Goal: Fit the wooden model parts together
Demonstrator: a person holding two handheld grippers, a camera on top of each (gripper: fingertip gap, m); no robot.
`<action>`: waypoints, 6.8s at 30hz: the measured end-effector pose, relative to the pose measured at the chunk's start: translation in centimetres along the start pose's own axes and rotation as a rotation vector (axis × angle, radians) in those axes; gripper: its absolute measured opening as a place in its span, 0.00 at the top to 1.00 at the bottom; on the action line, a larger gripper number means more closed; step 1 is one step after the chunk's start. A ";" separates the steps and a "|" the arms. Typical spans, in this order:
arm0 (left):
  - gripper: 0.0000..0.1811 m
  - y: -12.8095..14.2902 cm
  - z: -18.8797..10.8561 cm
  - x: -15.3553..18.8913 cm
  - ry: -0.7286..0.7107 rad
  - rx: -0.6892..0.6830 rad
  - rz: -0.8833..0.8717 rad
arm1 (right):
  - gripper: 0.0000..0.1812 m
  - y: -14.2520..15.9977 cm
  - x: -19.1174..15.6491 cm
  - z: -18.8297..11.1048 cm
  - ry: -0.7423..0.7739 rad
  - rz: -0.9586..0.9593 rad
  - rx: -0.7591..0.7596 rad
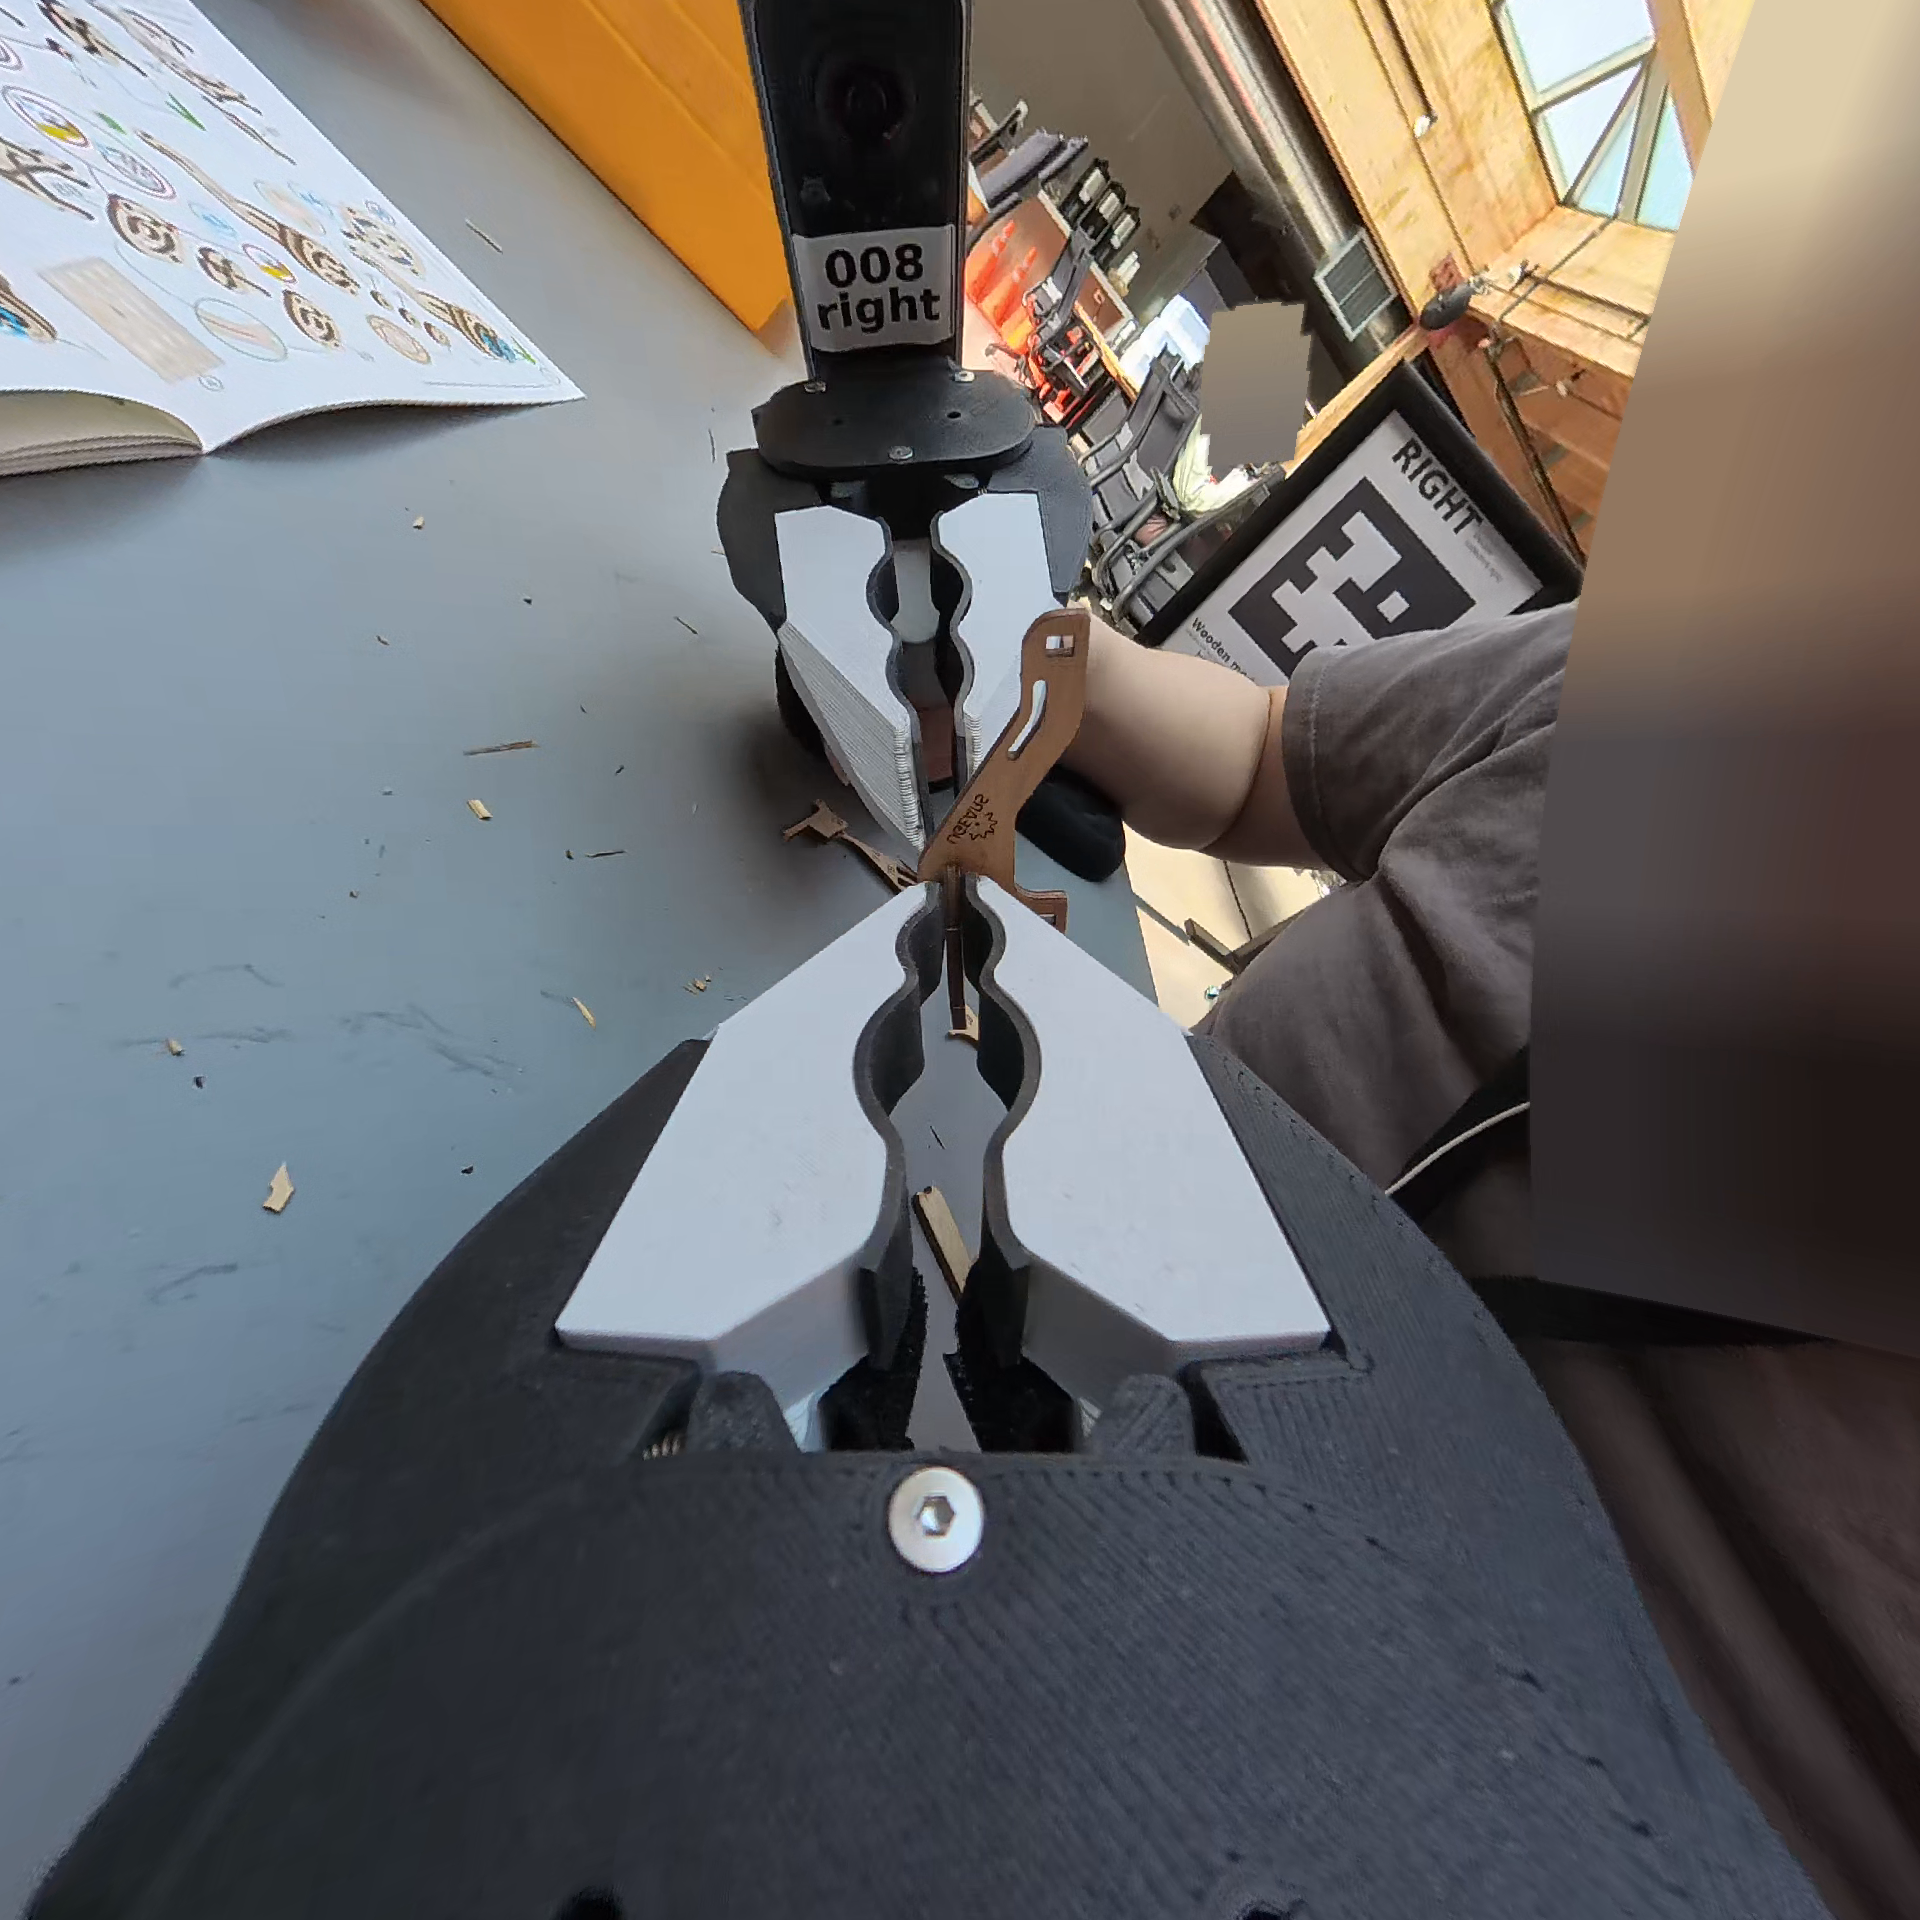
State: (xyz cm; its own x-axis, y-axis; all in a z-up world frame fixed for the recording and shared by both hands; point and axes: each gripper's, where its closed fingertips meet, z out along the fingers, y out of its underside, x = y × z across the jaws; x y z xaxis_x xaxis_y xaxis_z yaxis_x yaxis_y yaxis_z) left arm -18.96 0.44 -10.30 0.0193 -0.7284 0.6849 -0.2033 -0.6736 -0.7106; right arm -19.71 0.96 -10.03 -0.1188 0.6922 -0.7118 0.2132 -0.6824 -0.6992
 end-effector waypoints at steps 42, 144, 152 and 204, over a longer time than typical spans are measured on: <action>1.00 -0.2 -0.3 -0.6 -0.019 0.033 -0.023 | 0.99 -0.4 0.6 -0.2 0.011 0.026 0.032; 1.00 0.8 0.1 -1.2 -0.037 -0.005 -0.021 | 1.00 1.1 1.2 0.1 0.033 0.089 -0.060; 1.00 1.0 0.2 -1.2 -0.044 -0.022 -0.011 | 0.99 1.3 1.3 0.2 0.036 0.091 -0.079; 1.00 -0.1 -0.2 -1.1 -0.055 0.047 0.016 | 0.99 0.1 1.1 -0.2 0.026 0.026 -0.012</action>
State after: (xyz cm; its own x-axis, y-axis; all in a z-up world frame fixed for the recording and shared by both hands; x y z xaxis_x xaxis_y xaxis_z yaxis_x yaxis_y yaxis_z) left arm -19.10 1.37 -10.97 0.0699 -0.7441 0.6644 -0.1579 -0.6659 -0.7291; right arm -19.68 1.70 -10.86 -0.0877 0.6802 -0.7278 0.2280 -0.6975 -0.6794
